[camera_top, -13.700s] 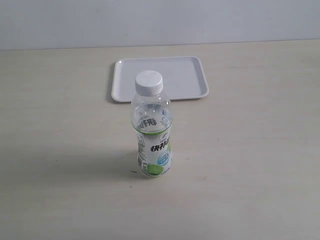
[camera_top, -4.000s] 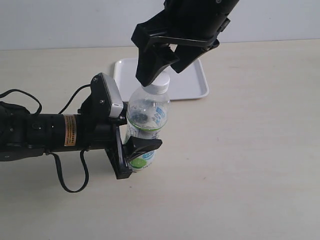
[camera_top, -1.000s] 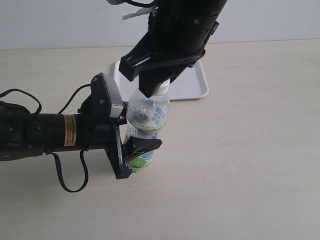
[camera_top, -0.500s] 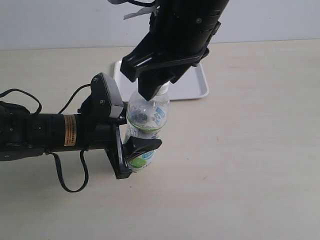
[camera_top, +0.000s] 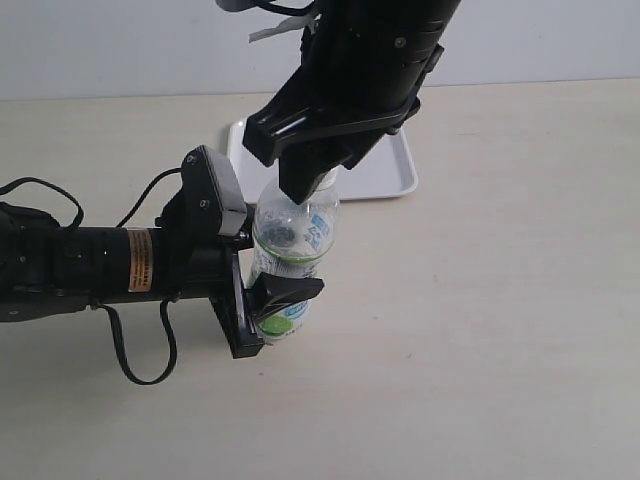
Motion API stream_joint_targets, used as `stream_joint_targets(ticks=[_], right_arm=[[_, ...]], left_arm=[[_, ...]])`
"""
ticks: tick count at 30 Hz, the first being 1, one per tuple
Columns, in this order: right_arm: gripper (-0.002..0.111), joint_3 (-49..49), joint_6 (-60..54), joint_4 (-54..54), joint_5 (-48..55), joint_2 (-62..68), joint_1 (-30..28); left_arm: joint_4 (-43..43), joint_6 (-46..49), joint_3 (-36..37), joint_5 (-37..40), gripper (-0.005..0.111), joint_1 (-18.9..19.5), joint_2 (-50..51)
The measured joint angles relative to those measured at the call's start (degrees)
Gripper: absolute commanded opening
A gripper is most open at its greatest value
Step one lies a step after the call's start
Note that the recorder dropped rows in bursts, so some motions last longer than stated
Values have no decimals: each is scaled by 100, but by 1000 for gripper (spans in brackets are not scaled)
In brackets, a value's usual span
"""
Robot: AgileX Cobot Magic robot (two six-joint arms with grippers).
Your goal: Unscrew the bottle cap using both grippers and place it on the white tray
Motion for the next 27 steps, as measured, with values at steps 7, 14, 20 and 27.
stream_joint_targets(ticks=[7,14,20,27], right_arm=[[57,0,0,0,0,0,0],[57,0,0,-21,-12,-135,0],[57,0,0,-38,-35,-295,0],[57,0,11,-46,-35,-254,0]], left_arm=[[0,0,0,0,0,0,0],[0,0,0,0,0,0,0],[0,0,0,0,0,0,0],[0,0,0,0,0,0,0]])
